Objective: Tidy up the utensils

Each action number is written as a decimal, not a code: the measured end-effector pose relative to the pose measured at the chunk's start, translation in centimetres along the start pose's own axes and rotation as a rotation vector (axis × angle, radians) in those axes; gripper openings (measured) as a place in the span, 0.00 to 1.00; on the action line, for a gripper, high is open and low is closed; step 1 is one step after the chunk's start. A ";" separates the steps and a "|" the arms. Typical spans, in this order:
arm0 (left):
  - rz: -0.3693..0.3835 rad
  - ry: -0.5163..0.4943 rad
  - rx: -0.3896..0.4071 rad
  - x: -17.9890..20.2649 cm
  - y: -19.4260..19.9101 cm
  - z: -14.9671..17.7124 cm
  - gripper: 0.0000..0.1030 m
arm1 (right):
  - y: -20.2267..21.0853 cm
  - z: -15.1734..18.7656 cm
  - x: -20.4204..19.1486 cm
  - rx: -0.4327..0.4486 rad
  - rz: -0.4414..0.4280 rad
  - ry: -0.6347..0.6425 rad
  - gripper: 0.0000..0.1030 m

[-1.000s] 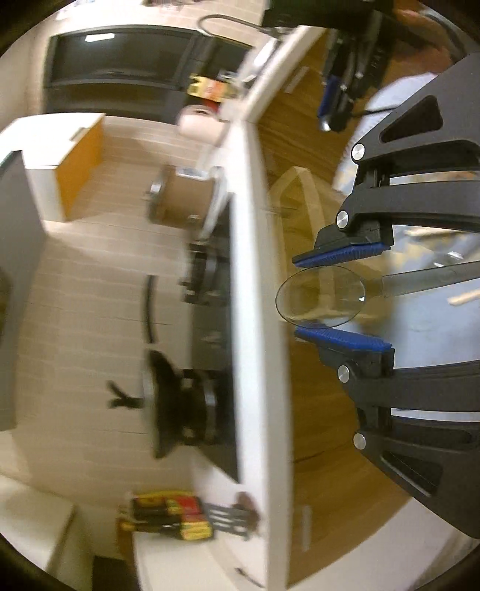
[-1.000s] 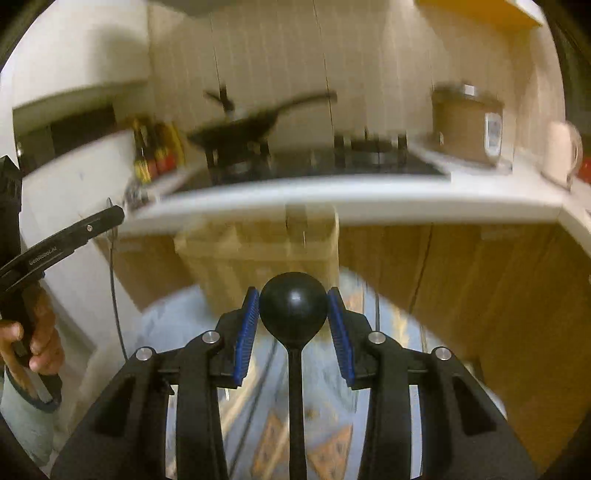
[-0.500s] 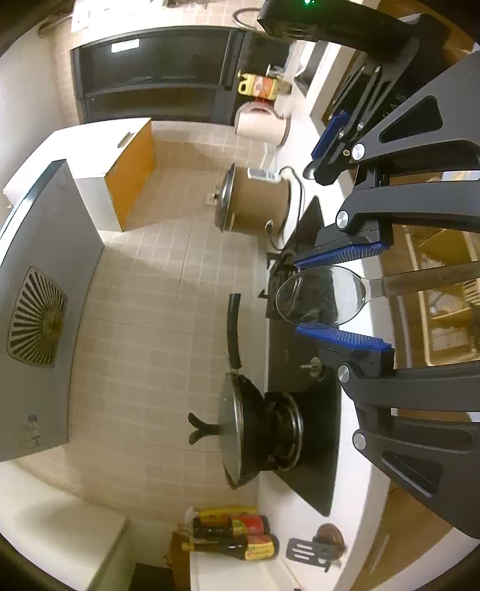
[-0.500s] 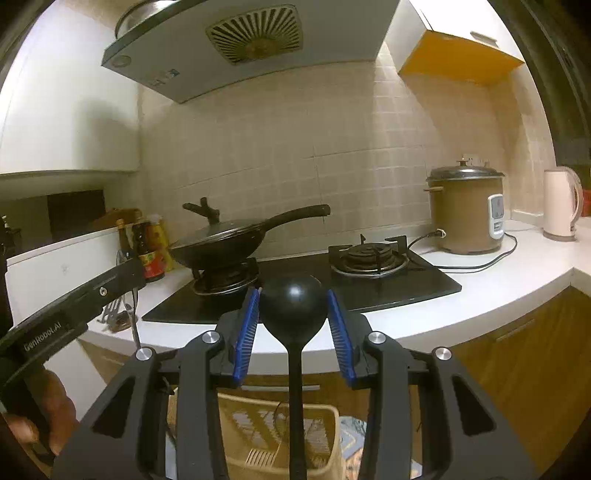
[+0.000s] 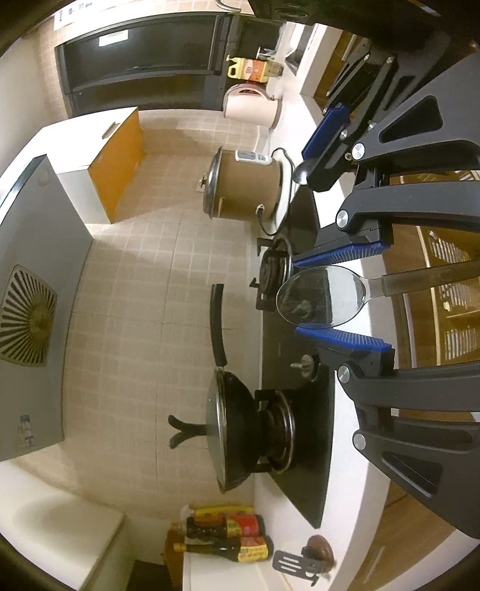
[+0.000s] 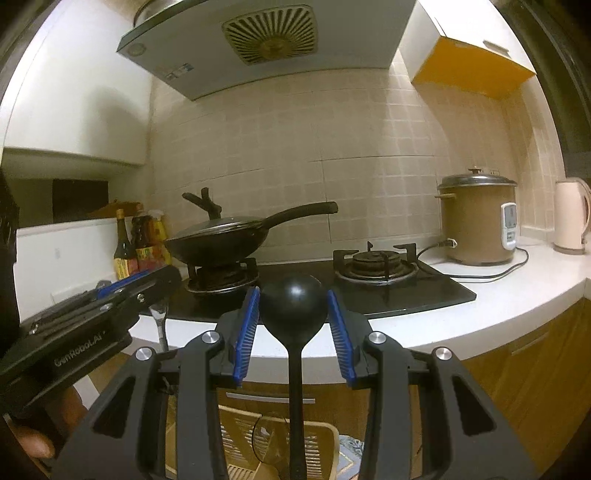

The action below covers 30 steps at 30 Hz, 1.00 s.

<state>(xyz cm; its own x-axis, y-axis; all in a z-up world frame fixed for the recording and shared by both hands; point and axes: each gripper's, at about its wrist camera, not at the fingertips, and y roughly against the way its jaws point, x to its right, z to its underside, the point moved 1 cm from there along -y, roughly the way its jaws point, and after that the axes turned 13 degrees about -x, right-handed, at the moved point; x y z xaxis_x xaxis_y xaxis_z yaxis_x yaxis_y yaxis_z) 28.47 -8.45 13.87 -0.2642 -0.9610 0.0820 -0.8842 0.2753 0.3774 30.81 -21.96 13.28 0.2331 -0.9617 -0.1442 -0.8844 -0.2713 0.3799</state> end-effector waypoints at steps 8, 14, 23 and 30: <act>0.049 0.011 -0.066 -0.9 0.2 0.6 0.32 | 1.3 1.1 0.3 -0.020 -0.052 0.009 0.49; 0.098 0.032 -0.108 -2.3 3.1 0.6 0.39 | 3.5 1.7 0.8 -0.130 -0.061 -0.041 0.67; 0.117 0.036 -0.323 -5.4 8.6 3.4 0.42 | 7.0 5.4 0.0 -0.512 0.025 -0.064 0.75; 0.138 -0.001 -0.605 -6.0 7.8 9.1 0.42 | 6.2 10.5 0.0 -0.868 0.115 -0.126 0.86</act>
<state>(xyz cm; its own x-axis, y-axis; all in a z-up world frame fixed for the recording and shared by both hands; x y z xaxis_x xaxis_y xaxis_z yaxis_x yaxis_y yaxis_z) 19.60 -0.33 7.89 -0.3612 -0.9175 0.1667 -0.4664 0.3326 0.8197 21.10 -23.25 5.98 0.0697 -0.9873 -0.1427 -0.2688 -0.1564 0.9504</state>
